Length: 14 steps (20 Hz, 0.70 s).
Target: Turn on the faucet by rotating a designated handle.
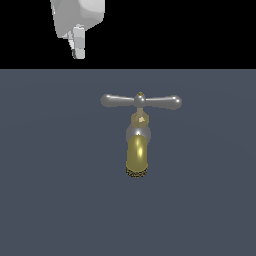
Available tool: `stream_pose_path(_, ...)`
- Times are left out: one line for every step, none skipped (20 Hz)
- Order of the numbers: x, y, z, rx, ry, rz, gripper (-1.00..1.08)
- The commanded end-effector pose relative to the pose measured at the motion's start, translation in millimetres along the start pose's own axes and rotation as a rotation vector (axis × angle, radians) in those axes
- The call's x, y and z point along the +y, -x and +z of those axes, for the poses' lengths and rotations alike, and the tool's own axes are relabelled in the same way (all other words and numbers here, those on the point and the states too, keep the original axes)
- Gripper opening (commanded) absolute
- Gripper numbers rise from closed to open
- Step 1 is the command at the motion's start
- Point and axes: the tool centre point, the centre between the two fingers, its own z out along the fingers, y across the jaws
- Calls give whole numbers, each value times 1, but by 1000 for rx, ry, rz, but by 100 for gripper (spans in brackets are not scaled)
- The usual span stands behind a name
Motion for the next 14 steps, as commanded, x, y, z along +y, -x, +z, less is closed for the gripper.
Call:
stream_pose_path(-10, -6, 10, -1, -1, 55, -100)
stream_pose_path(-14, -8, 14, -1, -1, 76, -100)
stream_pose_path(-18, -11, 17, -2, -1, 98, -100)
stream_pose_path(-22, -13, 21, -2, -1, 119, -100)
stream_pose_path(-25, -16, 25, -2, -1, 140, -100)
stream_pose_path(-29, -19, 29, -2, -1, 162, -100)
stream_pose_path(-32, -22, 32, -3, 0, 183, -100)
stream_pose_path(-36, -25, 36, -3, 0, 205, -100)
stream_pose_path(-39, -28, 40, -3, 0, 226, -100)
stream_pose_path(-43, -31, 44, -3, 0, 248, -100)
stream_pose_path(-46, -35, 48, -3, 0, 270, -100)
stream_pose_path(-49, -38, 52, -3, 0, 292, -100)
stream_pose_path(-52, -42, 56, -3, 1, 314, -100)
stream_pose_path(-56, -46, 60, -3, 1, 337, -100)
